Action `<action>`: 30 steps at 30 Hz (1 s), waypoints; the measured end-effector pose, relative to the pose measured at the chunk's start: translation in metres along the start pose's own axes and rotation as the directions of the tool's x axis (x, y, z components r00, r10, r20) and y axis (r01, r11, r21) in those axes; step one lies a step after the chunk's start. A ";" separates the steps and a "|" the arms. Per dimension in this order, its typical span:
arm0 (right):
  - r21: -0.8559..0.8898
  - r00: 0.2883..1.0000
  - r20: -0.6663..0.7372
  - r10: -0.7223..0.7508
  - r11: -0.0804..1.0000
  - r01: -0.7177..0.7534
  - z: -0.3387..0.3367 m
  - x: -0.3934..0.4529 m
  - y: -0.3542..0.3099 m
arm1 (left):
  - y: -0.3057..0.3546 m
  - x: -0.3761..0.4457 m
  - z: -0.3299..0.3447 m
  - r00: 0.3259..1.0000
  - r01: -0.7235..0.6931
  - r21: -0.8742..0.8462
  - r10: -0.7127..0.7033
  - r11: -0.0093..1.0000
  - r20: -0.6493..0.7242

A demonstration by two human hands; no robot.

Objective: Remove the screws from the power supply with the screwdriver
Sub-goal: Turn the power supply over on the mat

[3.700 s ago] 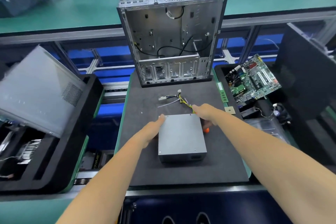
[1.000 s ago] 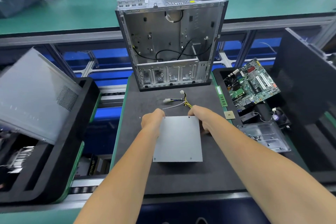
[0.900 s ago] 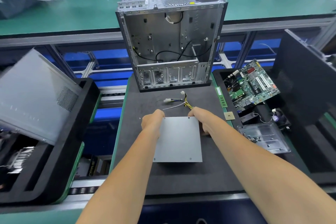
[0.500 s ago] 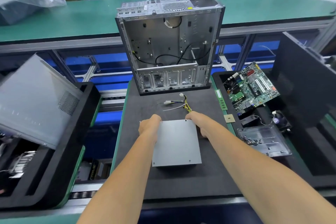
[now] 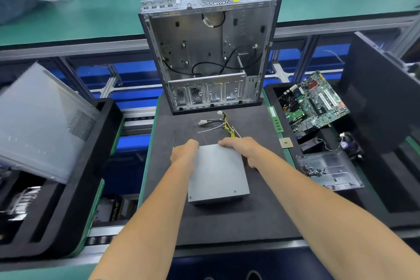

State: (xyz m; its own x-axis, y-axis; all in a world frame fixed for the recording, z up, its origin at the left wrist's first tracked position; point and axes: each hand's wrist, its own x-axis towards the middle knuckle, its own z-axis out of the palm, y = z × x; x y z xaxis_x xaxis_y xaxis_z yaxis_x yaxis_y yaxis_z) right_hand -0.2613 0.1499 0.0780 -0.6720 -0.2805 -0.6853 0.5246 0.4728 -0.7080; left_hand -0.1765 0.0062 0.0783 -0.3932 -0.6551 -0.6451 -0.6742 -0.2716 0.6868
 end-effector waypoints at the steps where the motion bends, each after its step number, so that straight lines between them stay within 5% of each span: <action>1: 0.009 1.000 -0.004 0.006 1.000 -0.006 0.001 0.001 0.000 | 0.000 0.001 0.000 1.000 0.008 0.005 -0.008 1.000 0.002; 10: 0.048 0.990 -0.013 0.141 0.989 -0.140 0.010 0.010 -0.015 | 0.005 0.005 0.001 0.998 0.049 -0.035 -0.048 0.998 0.034; 30: -0.057 0.986 -0.118 0.115 0.991 -0.122 0.000 0.017 -0.014 | 0.009 0.006 0.003 0.999 0.036 -0.067 -0.035 0.997 0.018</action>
State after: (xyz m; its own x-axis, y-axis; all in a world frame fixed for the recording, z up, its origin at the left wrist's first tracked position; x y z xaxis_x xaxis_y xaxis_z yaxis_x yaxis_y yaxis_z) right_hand -0.2801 0.1380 0.0765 -0.6642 -0.1238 -0.7373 0.5721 0.5506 -0.6078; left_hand -0.1871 0.0015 0.0798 -0.3807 -0.6325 -0.6745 -0.6447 -0.3413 0.6840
